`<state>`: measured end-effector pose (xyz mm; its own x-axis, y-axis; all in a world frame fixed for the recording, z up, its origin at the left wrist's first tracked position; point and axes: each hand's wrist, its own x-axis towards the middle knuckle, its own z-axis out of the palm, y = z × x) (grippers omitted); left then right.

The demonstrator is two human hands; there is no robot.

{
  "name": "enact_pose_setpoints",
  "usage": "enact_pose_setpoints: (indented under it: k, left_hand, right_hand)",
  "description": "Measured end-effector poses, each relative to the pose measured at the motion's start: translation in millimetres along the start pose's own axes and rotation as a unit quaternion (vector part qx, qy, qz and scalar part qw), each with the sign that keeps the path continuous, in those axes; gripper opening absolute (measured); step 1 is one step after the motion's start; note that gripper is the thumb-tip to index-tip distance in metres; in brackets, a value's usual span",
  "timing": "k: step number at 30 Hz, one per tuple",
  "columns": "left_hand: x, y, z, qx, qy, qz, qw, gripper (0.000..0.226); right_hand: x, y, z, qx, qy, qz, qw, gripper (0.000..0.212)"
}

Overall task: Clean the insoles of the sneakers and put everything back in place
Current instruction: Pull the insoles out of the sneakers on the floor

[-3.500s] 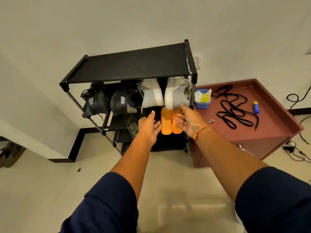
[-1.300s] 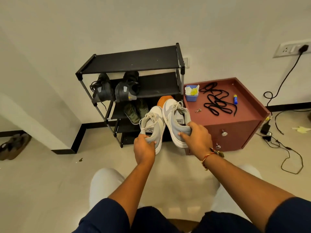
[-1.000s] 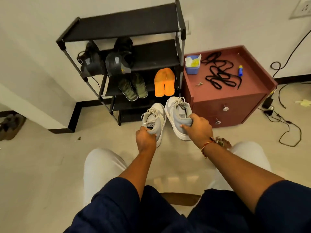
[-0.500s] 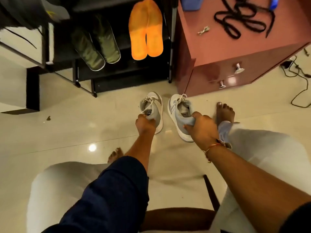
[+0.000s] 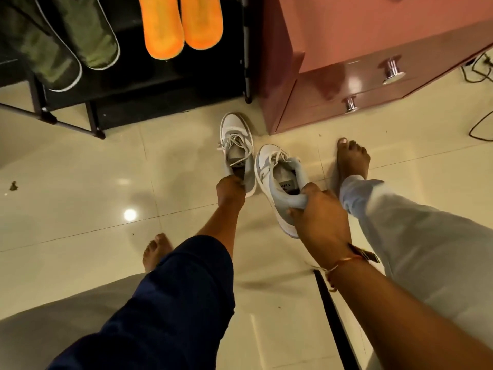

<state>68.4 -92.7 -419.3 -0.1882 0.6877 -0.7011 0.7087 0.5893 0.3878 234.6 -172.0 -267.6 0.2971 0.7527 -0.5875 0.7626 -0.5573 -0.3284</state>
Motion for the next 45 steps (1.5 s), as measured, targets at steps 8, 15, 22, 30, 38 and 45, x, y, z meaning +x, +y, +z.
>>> enact_pose_setpoints:
  k: [8, 15, 22, 30, 38, 45]
  left_hand:
    - [-31, -32, -47, 0.082, -0.054, 0.06, 0.993, 0.023]
    - [-104, -30, -155, 0.244, -0.09, 0.126, 0.957, 0.051]
    - [-157, -22, -222, 0.292, -0.035, 0.175, 0.94, 0.063]
    - [-140, -38, -242, 0.248, -0.047, 0.147, 0.956, 0.065]
    - [-116, -35, -258, 0.241, -0.021, 0.131, 0.961, 0.056]
    - [-117, -41, -253, 0.26, -0.058, 0.096, 0.959, 0.061]
  right_hand:
    - [-2, -5, -5, -0.03, 0.022, -0.001, 0.999, 0.032]
    - [-40, -29, -32, -0.134, -0.052, -0.024, 0.989, 0.047]
    - [-85, -88, 0, -0.114, -0.121, -0.106, 0.98, 0.049]
    - [-86, -172, 32, -0.153, -0.077, -0.177, 0.969, 0.039]
    - [-37, -193, 68, -0.168, -0.08, -0.237, 0.954, 0.038]
    - [49, -163, 145, -0.156, -0.053, -0.142, 0.976, 0.026]
